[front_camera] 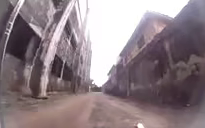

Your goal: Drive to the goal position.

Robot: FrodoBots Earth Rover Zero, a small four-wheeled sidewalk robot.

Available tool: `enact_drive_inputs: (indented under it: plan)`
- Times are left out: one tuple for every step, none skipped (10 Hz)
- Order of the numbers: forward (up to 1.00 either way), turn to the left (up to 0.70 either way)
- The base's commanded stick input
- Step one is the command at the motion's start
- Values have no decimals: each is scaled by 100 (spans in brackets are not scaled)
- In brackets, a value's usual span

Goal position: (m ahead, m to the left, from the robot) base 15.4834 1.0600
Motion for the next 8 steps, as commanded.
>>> enact_drive_inputs:
  plan:
    - [84,6]
    - [84,6]
    - [84,6]
    - [84,6]
    - [84,6]
    - [84,6]
    - [84,6]
    - [84,6]
